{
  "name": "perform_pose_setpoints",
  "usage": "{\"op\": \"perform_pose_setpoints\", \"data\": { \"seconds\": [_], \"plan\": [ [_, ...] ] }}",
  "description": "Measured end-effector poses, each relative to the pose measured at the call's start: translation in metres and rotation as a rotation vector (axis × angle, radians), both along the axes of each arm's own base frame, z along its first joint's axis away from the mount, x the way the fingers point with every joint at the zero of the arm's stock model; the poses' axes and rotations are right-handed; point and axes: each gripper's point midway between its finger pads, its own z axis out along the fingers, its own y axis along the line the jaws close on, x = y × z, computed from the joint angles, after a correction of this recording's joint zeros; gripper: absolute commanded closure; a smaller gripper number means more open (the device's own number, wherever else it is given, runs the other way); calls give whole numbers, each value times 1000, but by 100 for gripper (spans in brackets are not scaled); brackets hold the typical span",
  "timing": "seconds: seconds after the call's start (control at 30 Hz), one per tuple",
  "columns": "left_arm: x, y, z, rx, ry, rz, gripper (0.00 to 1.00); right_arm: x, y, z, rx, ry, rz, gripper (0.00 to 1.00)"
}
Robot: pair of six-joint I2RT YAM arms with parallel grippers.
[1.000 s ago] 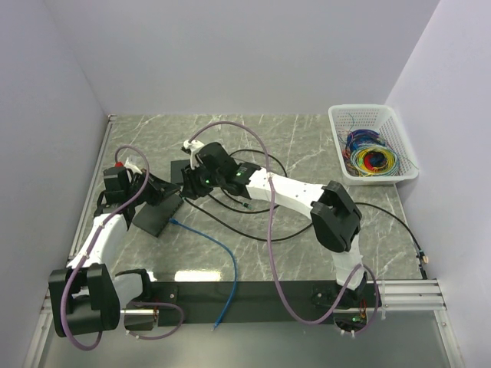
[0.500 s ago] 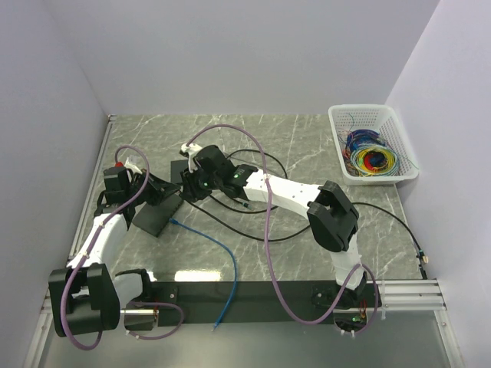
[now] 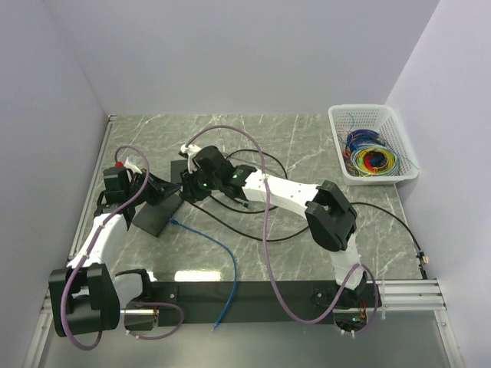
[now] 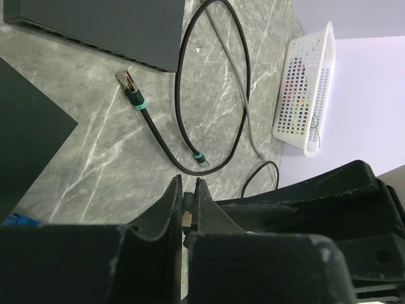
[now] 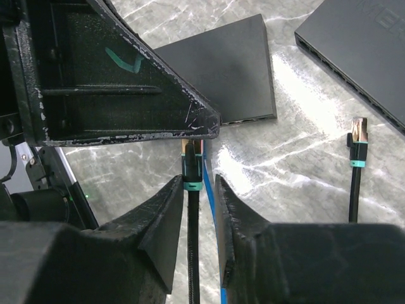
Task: Insert the plug into the switch port
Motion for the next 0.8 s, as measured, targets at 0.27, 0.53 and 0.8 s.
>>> {"op": "perform_pose_setpoints", "data": {
  "seconds": [0.27,0.53,0.8],
  "plan": [
    [0,1,-2,3,3,4,86,-2,2,-1,1,10,10,100],
    [1,4,-15,35,29,0,41,1,-1,-7,-16,2,-7,100],
    [16,36,-45,122,95,169,37,2,-21,-51,-151,6,-39,100]
  ]
}}
